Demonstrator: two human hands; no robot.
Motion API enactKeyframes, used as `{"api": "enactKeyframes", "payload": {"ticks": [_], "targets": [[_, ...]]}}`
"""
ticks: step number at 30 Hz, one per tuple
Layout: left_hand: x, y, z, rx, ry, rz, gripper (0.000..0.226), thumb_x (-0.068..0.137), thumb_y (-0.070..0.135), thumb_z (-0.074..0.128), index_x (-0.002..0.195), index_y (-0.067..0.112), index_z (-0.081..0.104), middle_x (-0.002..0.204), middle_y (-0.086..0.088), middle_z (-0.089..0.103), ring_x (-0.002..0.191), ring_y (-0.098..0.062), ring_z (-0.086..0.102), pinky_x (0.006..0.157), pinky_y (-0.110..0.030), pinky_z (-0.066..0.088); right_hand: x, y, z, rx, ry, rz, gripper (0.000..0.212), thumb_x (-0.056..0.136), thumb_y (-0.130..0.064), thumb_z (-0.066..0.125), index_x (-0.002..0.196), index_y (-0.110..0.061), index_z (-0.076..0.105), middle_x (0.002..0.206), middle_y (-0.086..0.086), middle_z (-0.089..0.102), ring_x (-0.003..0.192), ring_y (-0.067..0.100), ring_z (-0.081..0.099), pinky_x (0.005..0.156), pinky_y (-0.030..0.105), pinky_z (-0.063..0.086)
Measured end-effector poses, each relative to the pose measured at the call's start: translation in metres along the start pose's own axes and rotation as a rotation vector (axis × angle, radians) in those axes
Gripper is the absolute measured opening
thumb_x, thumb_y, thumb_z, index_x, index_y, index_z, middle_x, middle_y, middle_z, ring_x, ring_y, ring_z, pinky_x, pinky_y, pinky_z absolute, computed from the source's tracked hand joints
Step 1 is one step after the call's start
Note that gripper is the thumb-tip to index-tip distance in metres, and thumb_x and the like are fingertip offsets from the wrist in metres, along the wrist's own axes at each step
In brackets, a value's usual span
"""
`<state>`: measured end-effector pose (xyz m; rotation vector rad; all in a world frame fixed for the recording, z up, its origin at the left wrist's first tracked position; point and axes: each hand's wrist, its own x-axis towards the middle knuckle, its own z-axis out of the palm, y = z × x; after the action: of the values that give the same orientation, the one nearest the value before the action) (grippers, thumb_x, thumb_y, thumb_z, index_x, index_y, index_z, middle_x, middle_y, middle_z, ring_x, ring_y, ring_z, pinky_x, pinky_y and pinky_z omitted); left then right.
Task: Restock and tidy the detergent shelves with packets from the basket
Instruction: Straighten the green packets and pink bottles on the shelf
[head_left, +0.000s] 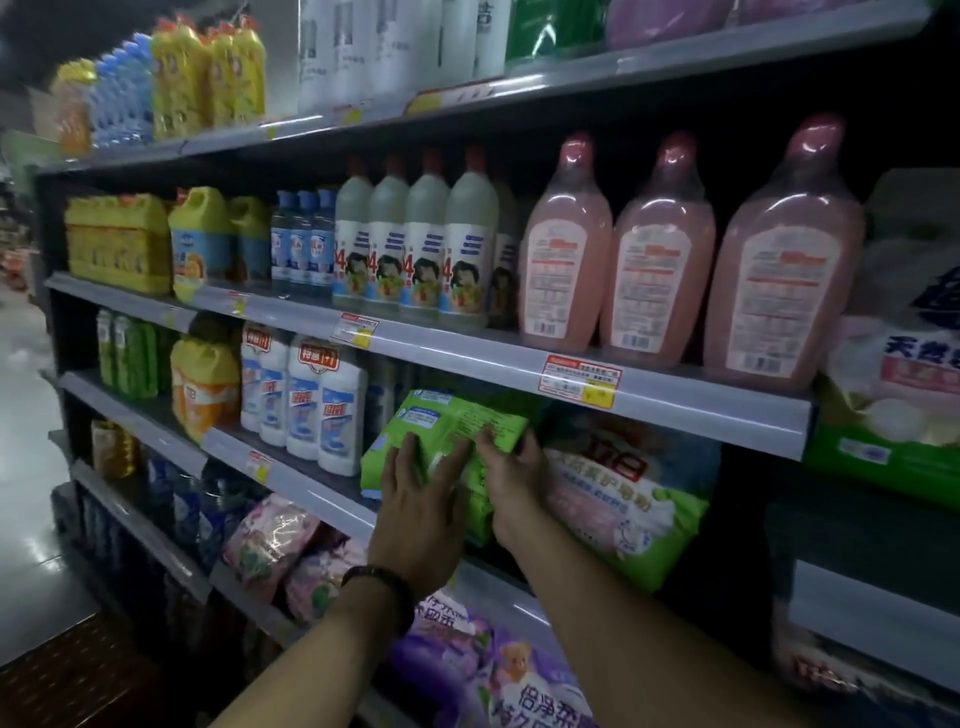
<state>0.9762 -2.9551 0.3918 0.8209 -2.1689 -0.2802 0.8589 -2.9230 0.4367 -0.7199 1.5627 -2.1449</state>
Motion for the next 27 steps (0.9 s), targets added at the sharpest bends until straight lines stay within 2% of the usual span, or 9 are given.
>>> {"api": "enactKeyframes", "payload": {"ticks": [2, 4, 6, 8, 13, 17, 19, 22, 27], "targets": [[0.009, -0.016, 0.021, 0.056, -0.154, -0.035, 0.064, 0.104, 0.034, 0.038, 0.16, 0.052, 0.012, 0.169, -0.03, 0.008, 0.159, -0.045, 0.006, 0.126, -0.057, 0.022, 0.015, 0.022, 0.002, -0.222, -0.007, -0.028, 0.039, 0.082, -0.044, 0.08, 0.116, -0.031, 0.066, 0.117, 0.004, 0.077, 0.105, 0.028, 0.074, 0.095, 0.049, 0.062], [0.013, -0.023, 0.035, 0.173, -0.233, -0.069, 0.066, 0.106, 0.033, 0.034, 0.163, 0.044, 0.002, 0.172, -0.024, 0.0, 0.16, -0.044, 0.002, 0.125, -0.058, 0.021, 0.025, 0.037, -0.003, -0.408, -0.07, -0.011, 0.049, 0.081, -0.055, 0.079, 0.118, -0.026, 0.066, 0.118, 0.004, 0.076, 0.109, 0.028, 0.073, 0.098, 0.047, 0.06], [0.016, -0.02, 0.038, 0.227, -0.253, -0.087, 0.064, 0.108, 0.033, 0.029, 0.165, 0.035, 0.001, 0.173, -0.022, -0.004, 0.16, -0.045, 0.001, 0.126, -0.058, 0.019, 0.03, 0.042, -0.011, -0.497, -0.119, 0.008, 0.079, 0.067, -0.077, 0.077, 0.125, -0.026, 0.065, 0.122, -0.001, 0.075, 0.112, 0.024, 0.072, 0.101, 0.045, 0.059], [0.017, -0.016, 0.034, 0.214, -0.282, -0.092, 0.064, 0.108, 0.034, 0.027, 0.164, 0.041, -0.004, 0.174, -0.018, -0.008, 0.16, -0.042, -0.003, 0.125, -0.061, 0.017, 0.027, 0.05, -0.019, -0.591, -0.162, 0.005, 0.096, 0.059, -0.087, 0.072, 0.134, -0.028, 0.059, 0.131, 0.0, 0.071, 0.12, 0.026, 0.068, 0.105, 0.046, 0.056], [0.033, -0.023, 0.017, 0.209, -0.407, -0.109, 0.064, 0.109, 0.043, 0.034, 0.16, 0.054, -0.001, 0.175, -0.014, -0.003, 0.159, -0.044, 0.006, 0.123, -0.064, 0.025, -0.031, 0.023, -0.042, -0.776, -0.19, -0.067, 0.043, 0.102, -0.027, 0.064, 0.143, -0.017, 0.055, 0.142, 0.008, 0.062, 0.129, 0.031, 0.061, 0.107, 0.042, 0.051], [0.021, -0.006, -0.006, 0.224, -0.511, -0.196, 0.083, 0.095, 0.031, 0.056, 0.163, 0.046, 0.01, 0.166, -0.019, 0.028, 0.148, -0.045, 0.036, 0.117, -0.054, 0.04, -0.061, -0.003, -0.064, -0.738, -0.291, -0.042, 0.041, 0.105, -0.014, 0.059, 0.146, -0.014, 0.059, 0.142, 0.007, 0.066, 0.128, 0.025, 0.064, 0.105, 0.037, 0.053], [-0.004, 0.012, -0.014, 0.23, -0.472, -0.153, 0.08, 0.092, 0.034, 0.057, 0.163, 0.035, 0.021, 0.151, -0.016, 0.05, 0.14, -0.039, 0.047, 0.111, -0.05, 0.046, -0.077, -0.016, -0.077, -0.77, -0.352, -0.031, 0.042, 0.104, -0.012, 0.058, 0.145, -0.015, 0.061, 0.14, 0.005, 0.068, 0.126, 0.021, 0.065, 0.102, 0.031, 0.053], [-0.045, 0.04, -0.021, 0.217, -0.447, -0.085, 0.065, 0.089, 0.045, 0.058, 0.151, 0.03, 0.044, 0.136, -0.012, 0.061, 0.127, -0.038, 0.058, 0.102, -0.046, 0.052, -0.103, -0.029, -0.098, -0.807, -0.397, -0.032, 0.036, 0.101, -0.013, 0.06, 0.136, -0.014, 0.068, 0.131, 0.004, 0.072, 0.117, 0.017, 0.068, 0.094, 0.024, 0.052], [-0.105, 0.105, -0.025, 0.003, -0.507, 0.006, 0.033, 0.093, 0.032, 0.058, 0.124, 0.025, 0.067, 0.121, -0.004, 0.075, 0.115, -0.026, 0.067, 0.092, -0.033, 0.051, -0.163, -0.031, -0.164, -0.829, -0.363, -0.101, 0.024, 0.098, -0.004, 0.058, 0.107, -0.02, 0.072, 0.084, -0.012, 0.07, 0.069, -0.007, 0.063, 0.061, 0.006, 0.041]]}}
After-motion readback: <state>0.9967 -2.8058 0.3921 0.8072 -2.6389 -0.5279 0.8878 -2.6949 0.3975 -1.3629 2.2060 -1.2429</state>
